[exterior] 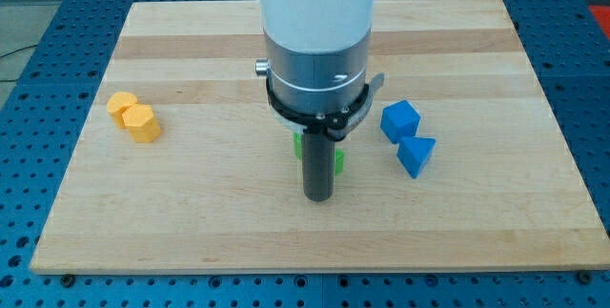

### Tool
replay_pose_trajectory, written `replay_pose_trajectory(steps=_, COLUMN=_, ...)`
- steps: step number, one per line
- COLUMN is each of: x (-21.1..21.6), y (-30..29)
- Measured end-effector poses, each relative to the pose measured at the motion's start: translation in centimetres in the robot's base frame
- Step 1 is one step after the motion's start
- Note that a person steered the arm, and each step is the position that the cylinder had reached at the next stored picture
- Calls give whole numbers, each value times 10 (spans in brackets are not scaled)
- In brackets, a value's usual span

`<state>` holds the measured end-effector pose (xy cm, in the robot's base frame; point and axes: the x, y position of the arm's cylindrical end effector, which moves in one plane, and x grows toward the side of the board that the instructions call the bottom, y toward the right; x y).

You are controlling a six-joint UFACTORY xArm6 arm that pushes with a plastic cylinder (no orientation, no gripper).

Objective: Push the green circle diagonal bottom right to the green star

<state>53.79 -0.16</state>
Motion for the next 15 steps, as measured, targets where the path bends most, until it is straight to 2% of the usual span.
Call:
replay_pose_trajectory(steps=1, x=-17, y=0)
replay_pose_trajectory(steps=4, x=-131, y=-1)
replay_pose_trajectory(steps=5, x=-130, y=-1)
replay_pose_trajectory(steps=6, x=-125, y=-28)
replay_pose_trajectory(steps=7, x=-175, y=-38)
replay_pose_trajectory(steps=8, x=-192, y=-12)
replay_pose_trajectory(steps=9, x=-204, y=-14)
replay_pose_trajectory(steps=10, x=-244, y=-10)
replay_pose_trajectory(steps=11, x=-217, y=9)
replay_pose_trajectory(steps=12, x=-190, y=114)
replay_pose_trajectory(steps=13, x=-133, y=71)
replay_pose_trajectory(steps=15, x=-172, y=-8)
